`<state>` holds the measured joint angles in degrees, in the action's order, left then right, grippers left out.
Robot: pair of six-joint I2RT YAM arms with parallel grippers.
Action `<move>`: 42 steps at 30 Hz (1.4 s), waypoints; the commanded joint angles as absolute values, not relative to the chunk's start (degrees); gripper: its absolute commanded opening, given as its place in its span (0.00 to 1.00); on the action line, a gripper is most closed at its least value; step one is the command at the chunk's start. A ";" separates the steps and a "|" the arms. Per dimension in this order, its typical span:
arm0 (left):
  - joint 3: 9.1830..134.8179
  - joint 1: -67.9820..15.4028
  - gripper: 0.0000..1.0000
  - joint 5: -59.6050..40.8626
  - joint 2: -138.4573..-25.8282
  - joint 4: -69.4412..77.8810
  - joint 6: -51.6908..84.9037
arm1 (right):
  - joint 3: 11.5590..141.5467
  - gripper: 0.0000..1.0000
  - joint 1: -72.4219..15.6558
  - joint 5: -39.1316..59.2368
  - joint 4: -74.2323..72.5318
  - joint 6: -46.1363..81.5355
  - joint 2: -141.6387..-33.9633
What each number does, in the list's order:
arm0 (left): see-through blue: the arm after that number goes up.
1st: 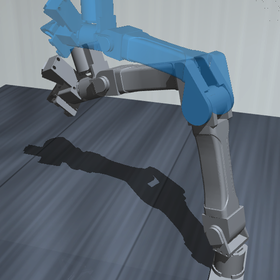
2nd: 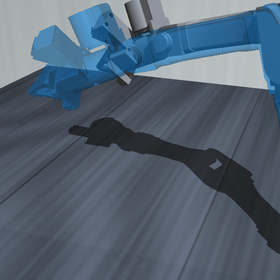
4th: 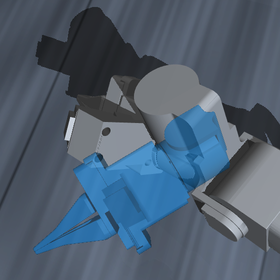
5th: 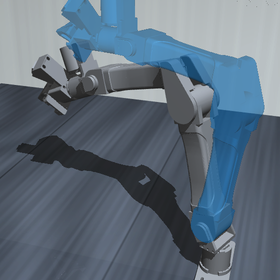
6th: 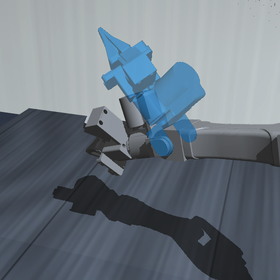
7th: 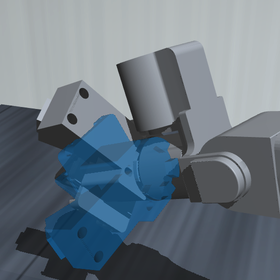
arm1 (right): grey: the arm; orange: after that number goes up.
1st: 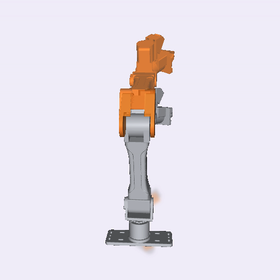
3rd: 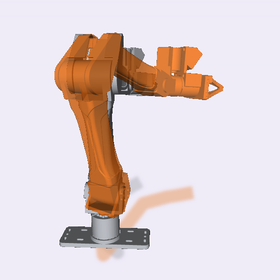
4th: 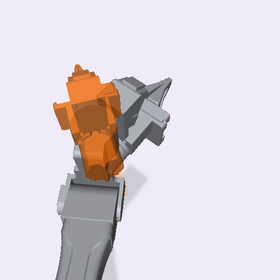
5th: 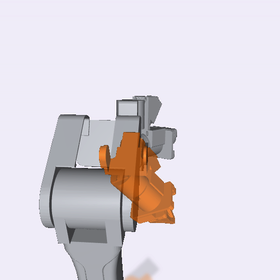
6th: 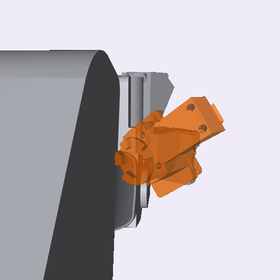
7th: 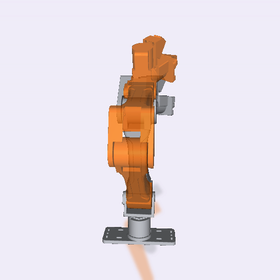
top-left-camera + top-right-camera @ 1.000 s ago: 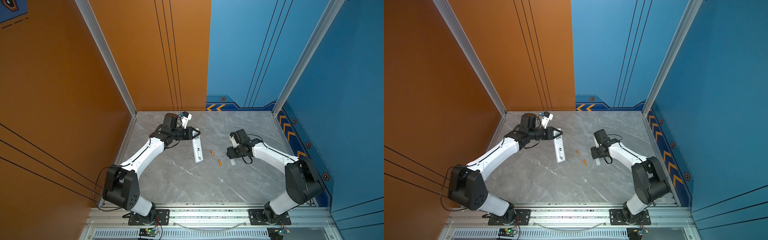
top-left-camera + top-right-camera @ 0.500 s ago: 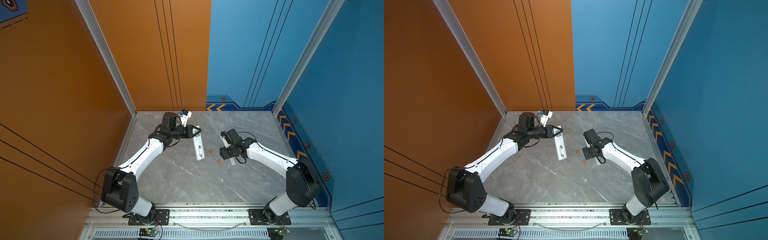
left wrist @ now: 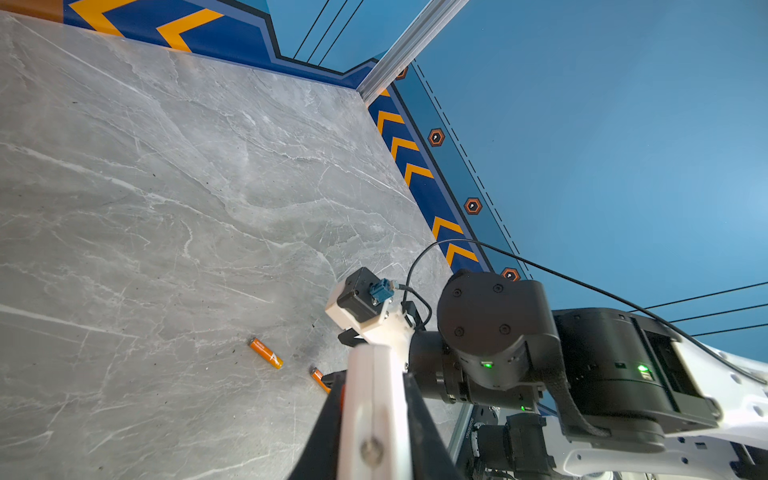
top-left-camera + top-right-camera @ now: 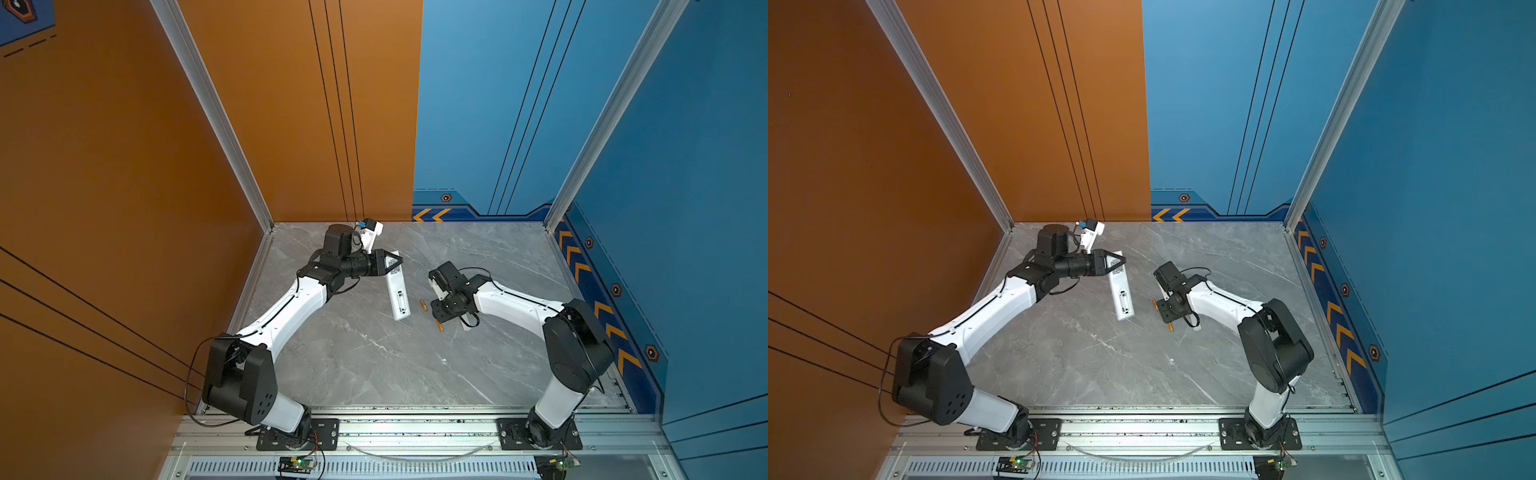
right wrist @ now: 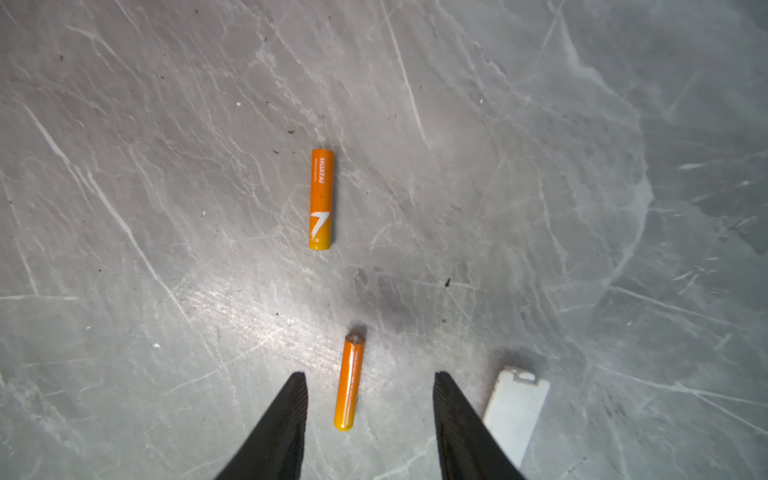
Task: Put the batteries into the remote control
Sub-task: 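Move the open right gripper over the nearer orange battery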
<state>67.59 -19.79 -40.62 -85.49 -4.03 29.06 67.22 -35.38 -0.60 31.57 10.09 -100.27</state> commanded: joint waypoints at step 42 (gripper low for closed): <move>67.08 -18.76 0.00 -42.43 -84.89 -2.44 30.25 | 69.70 0.30 -34.89 1.40 31.38 9.41 -108.28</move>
